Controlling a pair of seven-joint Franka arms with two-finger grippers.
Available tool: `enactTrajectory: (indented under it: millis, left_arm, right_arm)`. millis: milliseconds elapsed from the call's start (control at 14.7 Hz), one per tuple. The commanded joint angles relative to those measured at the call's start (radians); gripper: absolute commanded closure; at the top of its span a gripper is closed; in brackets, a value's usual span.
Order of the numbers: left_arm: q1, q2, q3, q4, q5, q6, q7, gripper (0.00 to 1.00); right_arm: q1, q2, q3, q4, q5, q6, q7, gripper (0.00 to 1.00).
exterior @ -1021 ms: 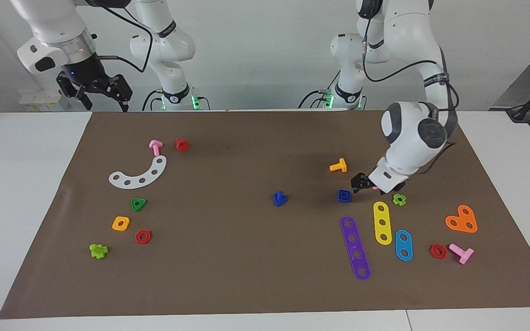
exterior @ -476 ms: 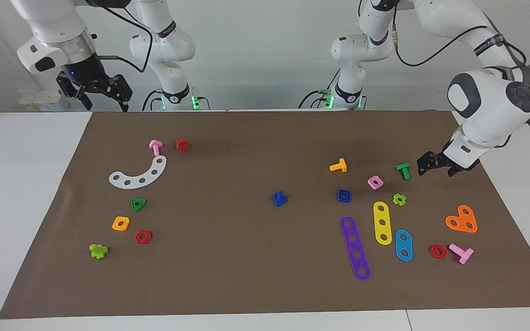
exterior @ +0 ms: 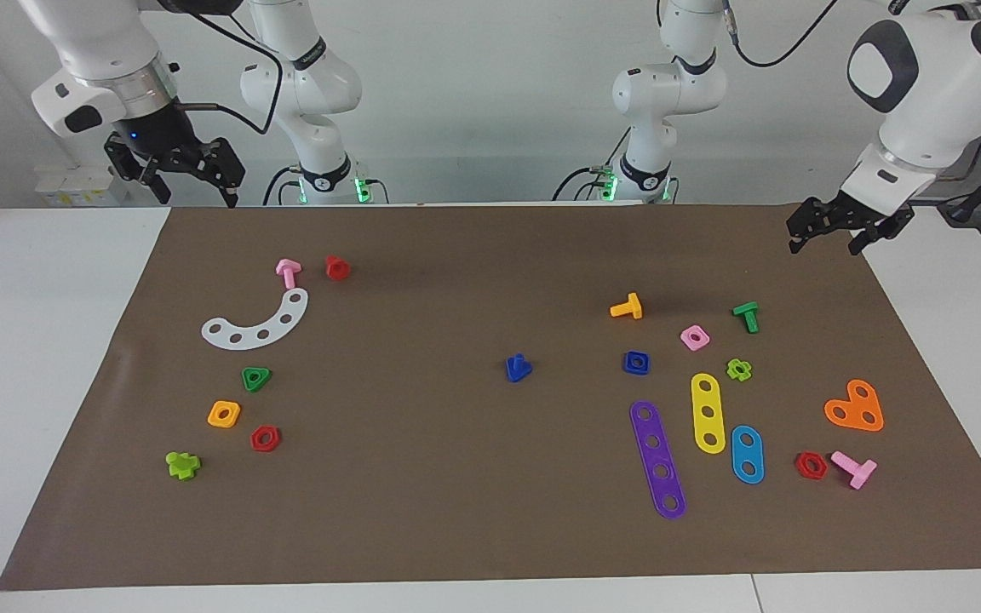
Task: Unscrew and place screws in storage area
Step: 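Withdraw the left gripper while the right gripper reaches the blue triangle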
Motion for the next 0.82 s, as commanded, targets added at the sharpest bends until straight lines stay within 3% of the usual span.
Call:
enactTrajectory:
  millis: [0, 204, 340, 545, 749]
  left_arm:
    - [-0.018, -0.025, -0.005, -0.017, 0.029, -0.012, -0.072, 0.0]
    - [-0.018, -0.032, -0.007, -0.014, 0.029, -0.007, -0.075, 0.0]
    - [-0.018, -0.034, -0.01, -0.014, 0.029, 0.004, -0.077, 0.0]
    - [-0.016, -0.034, -0.01, -0.014, 0.023, 0.017, -0.063, 0.0]
    - [-0.018, -0.034, -0.01, -0.017, 0.021, 0.017, -0.067, 0.0]
  right_arm:
    - [-0.003, -0.02, 0.004, -0.024, 0.018, 0.016, -0.057, 0.0]
    - [0.075, 0.031, 0.007, -0.021, 0.019, 0.083, 0.067, 0.0]
    - [0.201, 0.091, 0.007, -0.02, 0.019, 0.198, 0.269, 0.0]
    - [0.373, 0.27, 0.007, 0.07, 0.021, 0.308, 0.51, 0.0]
    - [0.531, 0.456, 0.007, 0.135, 0.008, 0.494, 0.694, 0.0]
